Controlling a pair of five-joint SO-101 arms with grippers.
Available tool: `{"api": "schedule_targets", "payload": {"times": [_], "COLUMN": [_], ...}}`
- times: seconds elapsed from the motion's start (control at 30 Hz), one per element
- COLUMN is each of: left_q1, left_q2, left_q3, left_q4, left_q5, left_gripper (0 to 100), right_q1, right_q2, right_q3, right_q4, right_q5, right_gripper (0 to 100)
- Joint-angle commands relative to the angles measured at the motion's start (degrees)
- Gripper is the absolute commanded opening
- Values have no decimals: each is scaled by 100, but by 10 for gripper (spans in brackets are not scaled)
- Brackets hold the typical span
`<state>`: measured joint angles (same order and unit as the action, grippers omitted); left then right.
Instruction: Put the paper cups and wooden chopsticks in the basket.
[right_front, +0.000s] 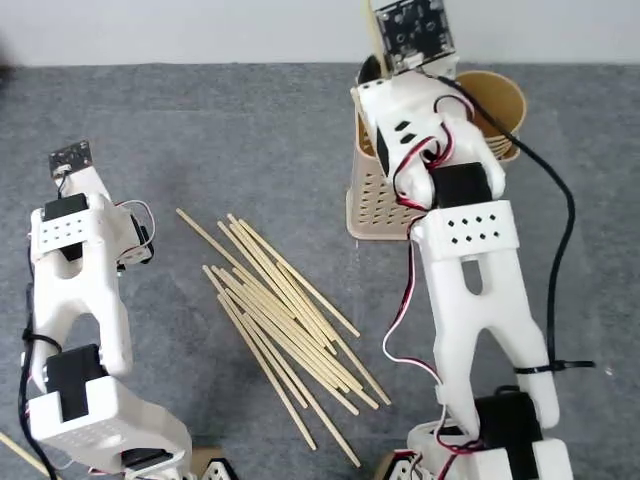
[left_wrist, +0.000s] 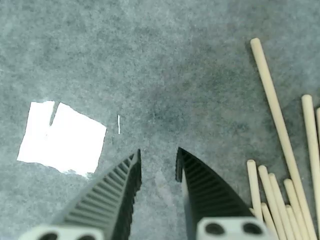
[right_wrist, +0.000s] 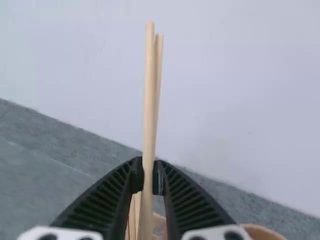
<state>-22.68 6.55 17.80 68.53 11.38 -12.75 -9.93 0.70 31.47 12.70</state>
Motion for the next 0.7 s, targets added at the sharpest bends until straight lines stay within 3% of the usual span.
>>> {"api": "schedule_targets", "payload": {"times": [0.0, 0.27, 0.67], "left_q1": [-18, 0, 0], "left_q2": [-35, -35, -35], "left_q3": [-22, -4, -4], "left_q4": [-114, -185, -185], "left_q5": [53, 53, 53], "left_gripper": [107, 107, 107], "right_q1": [40, 40, 189], "right_q2": [-286, -268, -312], "right_q3": [-448, -818, 1240], "right_q4": [-242, -910, -2888], "right_q5": [-70, -70, -422], "right_gripper": [10, 10, 10]}}
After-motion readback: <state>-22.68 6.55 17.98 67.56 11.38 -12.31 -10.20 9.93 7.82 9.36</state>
